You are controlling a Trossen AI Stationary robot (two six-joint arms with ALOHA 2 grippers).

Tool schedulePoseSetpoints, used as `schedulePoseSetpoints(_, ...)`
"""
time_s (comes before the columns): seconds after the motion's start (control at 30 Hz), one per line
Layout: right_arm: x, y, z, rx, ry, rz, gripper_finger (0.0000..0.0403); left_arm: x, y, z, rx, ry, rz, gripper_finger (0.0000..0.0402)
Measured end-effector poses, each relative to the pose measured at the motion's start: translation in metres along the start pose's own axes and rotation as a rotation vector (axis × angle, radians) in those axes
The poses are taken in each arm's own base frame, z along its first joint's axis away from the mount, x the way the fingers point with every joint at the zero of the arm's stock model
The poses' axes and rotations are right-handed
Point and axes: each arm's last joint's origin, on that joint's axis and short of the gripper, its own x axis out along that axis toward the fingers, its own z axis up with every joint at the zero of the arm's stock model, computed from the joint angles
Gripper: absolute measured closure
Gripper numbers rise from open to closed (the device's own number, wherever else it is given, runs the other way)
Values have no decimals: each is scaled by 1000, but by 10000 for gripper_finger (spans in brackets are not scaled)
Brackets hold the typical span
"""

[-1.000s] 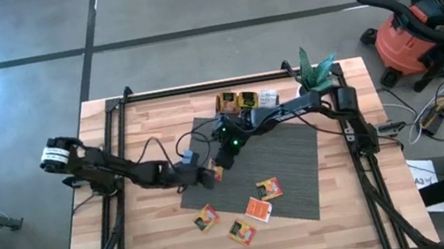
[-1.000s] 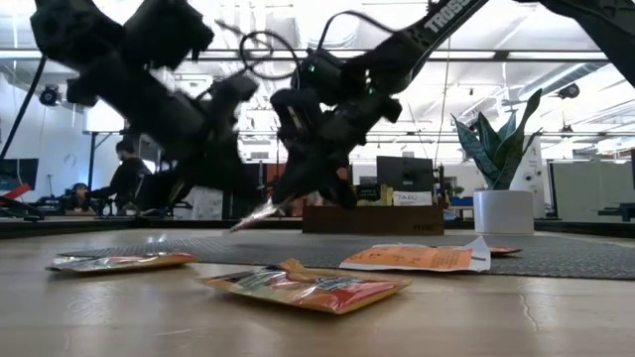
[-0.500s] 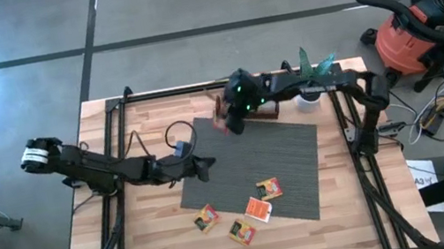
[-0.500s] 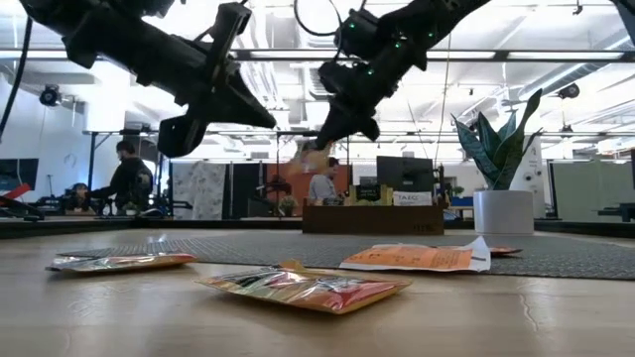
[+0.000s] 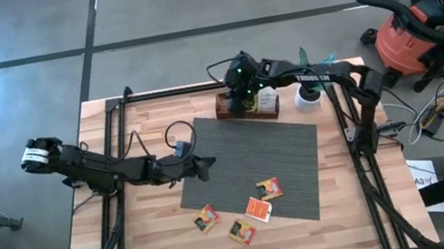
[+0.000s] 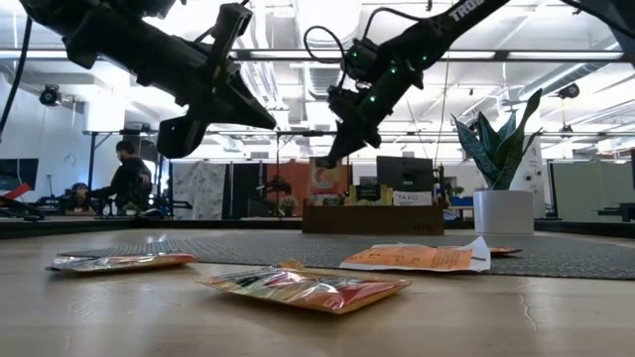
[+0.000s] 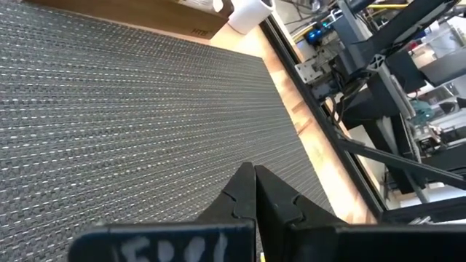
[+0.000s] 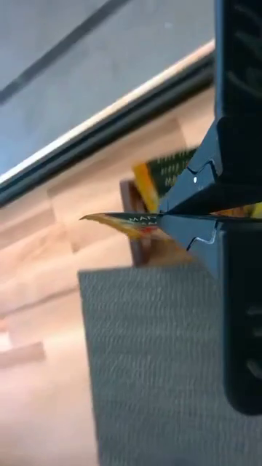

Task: Pick & Place Tea
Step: Put the orange tea bag into the left section of the wooden organizer

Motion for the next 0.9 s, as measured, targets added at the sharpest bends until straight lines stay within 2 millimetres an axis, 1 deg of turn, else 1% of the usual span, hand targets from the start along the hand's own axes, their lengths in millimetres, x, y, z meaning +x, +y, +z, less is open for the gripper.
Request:
schedulePoseSetpoints(0.13,7,-5,-3,-33,27,-23,394,0,0,0,-17,-15,8,401)
schedulePoseSetpoints(0.3,18,-11,-10,-26,60,-14,394,0,0,0,-18,-24,13,401)
schedulePoseSetpoints(0.53,32,-11,-20,-22,115,27,394,0,0,0,-26,-27,15,401)
schedulePoseSetpoints(0.9,34,-11,-22,-26,125,25,394,0,0,0,-27,-27,14,401)
